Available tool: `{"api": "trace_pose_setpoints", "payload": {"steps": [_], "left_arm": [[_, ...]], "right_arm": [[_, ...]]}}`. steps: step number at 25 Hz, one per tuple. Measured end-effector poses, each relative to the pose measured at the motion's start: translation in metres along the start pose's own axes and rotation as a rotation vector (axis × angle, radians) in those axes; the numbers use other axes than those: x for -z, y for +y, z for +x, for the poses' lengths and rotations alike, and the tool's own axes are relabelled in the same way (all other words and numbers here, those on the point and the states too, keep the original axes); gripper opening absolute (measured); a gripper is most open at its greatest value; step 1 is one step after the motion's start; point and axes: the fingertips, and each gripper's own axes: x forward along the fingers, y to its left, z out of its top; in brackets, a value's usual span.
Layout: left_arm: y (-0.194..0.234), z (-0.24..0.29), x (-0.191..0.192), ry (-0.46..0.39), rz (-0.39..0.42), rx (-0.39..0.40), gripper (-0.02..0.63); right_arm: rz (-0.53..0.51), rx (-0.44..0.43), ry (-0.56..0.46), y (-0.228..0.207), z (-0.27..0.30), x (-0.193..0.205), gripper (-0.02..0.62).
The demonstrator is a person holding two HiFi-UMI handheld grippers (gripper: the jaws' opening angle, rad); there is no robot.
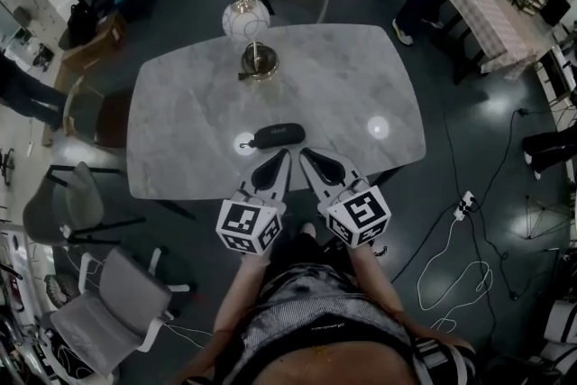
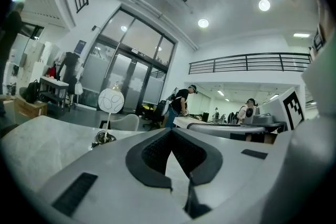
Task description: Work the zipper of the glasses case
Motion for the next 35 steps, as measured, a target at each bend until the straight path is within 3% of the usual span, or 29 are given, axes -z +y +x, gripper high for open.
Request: {"api": "trace_pose_setpoints", "payload": {"steps": [24, 35], "left_arm": [[0.121, 0.083, -0.032, 0.018, -0.026, 0.139, 0.000], [0.162, 0.092, -0.016, 0.086, -0.021, 0.184, 0.000]], "right_arm": [[-0.002, 0.144, 0.031, -0.063, 0.120, -0.017, 0.069], [0.012, 0.233, 0.099, -0.086, 0.141, 0.003, 0.067]]}}
